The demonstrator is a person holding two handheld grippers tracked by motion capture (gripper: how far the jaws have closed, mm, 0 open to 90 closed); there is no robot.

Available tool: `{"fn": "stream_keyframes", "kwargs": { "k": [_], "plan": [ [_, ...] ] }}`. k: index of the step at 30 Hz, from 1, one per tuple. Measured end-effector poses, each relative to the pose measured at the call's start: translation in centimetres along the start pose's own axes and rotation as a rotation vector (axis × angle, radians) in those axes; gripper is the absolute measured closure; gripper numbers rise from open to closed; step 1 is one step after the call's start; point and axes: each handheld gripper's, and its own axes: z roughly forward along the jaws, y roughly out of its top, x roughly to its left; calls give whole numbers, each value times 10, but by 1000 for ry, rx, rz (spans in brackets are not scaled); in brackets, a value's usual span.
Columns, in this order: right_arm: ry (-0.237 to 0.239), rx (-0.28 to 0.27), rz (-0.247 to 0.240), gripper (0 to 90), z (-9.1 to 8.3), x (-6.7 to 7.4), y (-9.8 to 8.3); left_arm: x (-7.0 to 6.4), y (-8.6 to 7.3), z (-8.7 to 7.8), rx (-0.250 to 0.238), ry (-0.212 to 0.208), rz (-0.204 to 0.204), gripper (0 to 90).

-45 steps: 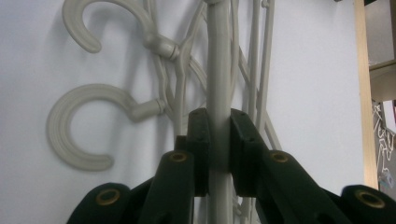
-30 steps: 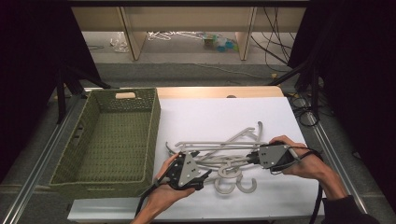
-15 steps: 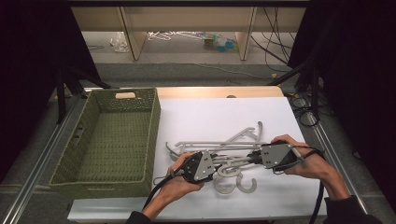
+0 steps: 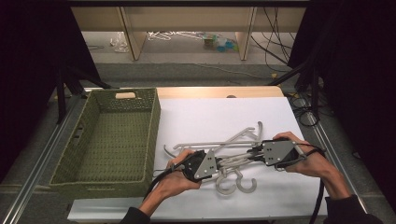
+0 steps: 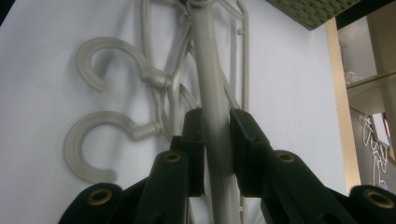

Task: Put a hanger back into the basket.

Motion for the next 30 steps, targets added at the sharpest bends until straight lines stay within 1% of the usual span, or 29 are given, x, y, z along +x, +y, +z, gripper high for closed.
{"fn": "stream_keyframes", "kwargs": {
  "k": [1,2,3,4,5,6,7,8,9,10,11,12,13,14,15,16,18,21,22,23,24,25,26,28,29,30],
  "plan": [
    [-7,-13,0,759,0,-1,-1,0,1,-1,3,-5,-12,792],
    [-14,-13,-5,736,1,-1,-1,2,2,-3,19,-10,-27,793],
    [-30,4,5,711,0,-2,-1,2,3,-4,21,-13,-48,794],
    [-43,-5,9,708,1,-3,-1,4,3,-5,17,-23,-75,793],
    [-43,-16,35,680,0,-3,-1,5,3,-7,27,-32,-96,793],
    [-55,-31,50,623,-1,-3,0,6,3,-8,26,-35,-123,793],
    [-77,-25,94,579,-3,-2,1,7,4,-9,25,-36,-145,794],
    [-81,-34,115,564,-4,-3,1,9,4,-11,35,-36,-179,793],
    [-85,-49,141,534,-7,-4,2,10,4,-12,32,-32,-221,794],
    [-102,-67,168,497,-10,-5,2,13,5,-15,31,-27,-277,793],
    [-140,-86,210,473,-13,-6,2,15,5,-18,19,-28,-308,794],
    [-152,-101,244,460,-15,-7,2,16,5,-20,16,-28,-329,794],
    [-151,-111,271,441,-17,-7,2,18,5,-23,0,-22,-362,794],
    [-171,-120,299,430,-19,-7,2,20,6,-27,-6,-21,-387,793],
    [-166,-136,327,425,-20,-6,2,22,6,-32,-22,-20,-415,794],
    [-178,-149,357,409,-22,-3,3,23,7,-36,-30,-18,-433,794],
    [-185,-169,414,390,-24,3,4,26,10,-44,-45,-6,-461,793],
    [-195,-217,527,368,-25,11,1,28,14,-57,-55,11,-486,793],
    [-191,-215,553,359,-25,12,-1,29,15,-62,-61,8,-499,793],
    [-198,-217,569,352,-26,13,-2,30,15,-67,-77,0,-515,793],
    [-214,-224,582,351,-26,14,-3,30,16,-72,-83,6,-530,794],
    [-221,-230,605,346,-26,15,-4,32,16,-77,-96,2,-540,793],
    [-218,-236,625,342,-26,16,-4,32,15,-81,-108,-2,-556,793],
    [-229,-242,640,334,-23,19,-5,35,16,-92,-134,5,-571,793],
    [-217,-231,639,328,-22,21,-6,37,16,-98,-151,4,-580,793],
    [-200,-221,633,326,-21,23,-7,38,17,-105,-167,4,-598,793]
  ]
}}
